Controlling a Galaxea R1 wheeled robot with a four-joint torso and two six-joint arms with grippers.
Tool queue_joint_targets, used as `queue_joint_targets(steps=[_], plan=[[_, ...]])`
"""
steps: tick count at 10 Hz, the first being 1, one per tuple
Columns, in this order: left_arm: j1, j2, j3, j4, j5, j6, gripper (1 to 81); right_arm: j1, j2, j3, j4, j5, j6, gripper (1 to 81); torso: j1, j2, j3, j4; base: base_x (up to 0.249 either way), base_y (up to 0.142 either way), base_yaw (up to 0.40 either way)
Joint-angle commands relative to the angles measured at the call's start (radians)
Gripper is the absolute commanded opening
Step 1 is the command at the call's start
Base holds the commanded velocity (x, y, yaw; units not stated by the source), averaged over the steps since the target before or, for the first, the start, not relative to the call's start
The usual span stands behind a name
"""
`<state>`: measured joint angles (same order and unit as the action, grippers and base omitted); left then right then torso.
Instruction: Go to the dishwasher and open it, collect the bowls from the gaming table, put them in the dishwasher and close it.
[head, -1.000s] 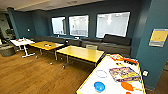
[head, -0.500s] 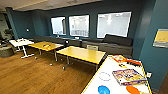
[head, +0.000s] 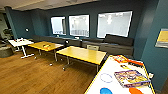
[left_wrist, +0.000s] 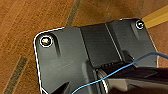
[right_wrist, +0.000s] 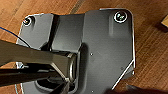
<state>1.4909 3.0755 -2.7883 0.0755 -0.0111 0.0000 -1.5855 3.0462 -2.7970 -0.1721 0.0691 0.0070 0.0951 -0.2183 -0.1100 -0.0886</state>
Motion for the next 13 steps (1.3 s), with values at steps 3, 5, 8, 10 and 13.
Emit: queue_joint_targets(steps=[3,5,8,10,13], plan=[[-0.047,0.006,0.001,-0.002,0.057,0.003,81.1,0.038,-0.004,-0.002,-0.001,-0.052,-0.004,81.1,-0.001,0.0,0.0,0.0,0.0,0.0,0.0],[-0.047,0.005,0.001,-0.003,0.057,0.003,81.1,0.038,-0.004,-0.002,-0.001,-0.052,-0.002,81.1,-0.001,0.0,0.0,0.0,0.0,0.0,0.0],[-0.047,0.0,0.001,-0.002,0.057,0.003,81.1,0.04,-0.004,-0.001,-0.001,-0.052,-0.004,81.1,-0.001,0.0,0.0,0.0,0.0,0.0,-0.03],[-0.047,0.0,0.001,0.0,0.057,0.003,81.1,0.04,-0.004,-0.002,-0.001,-0.052,-0.004,81.1,-0.001,0.0,0.0,0.0,0.0,0.0,-0.193],[-0.047,0.0,0.001,0.003,0.057,0.003,81.1,0.04,-0.002,0.001,-0.001,-0.052,-0.004,81.1,-0.002,0.0,0.0,0.0,0.0,0.0,-0.332]])
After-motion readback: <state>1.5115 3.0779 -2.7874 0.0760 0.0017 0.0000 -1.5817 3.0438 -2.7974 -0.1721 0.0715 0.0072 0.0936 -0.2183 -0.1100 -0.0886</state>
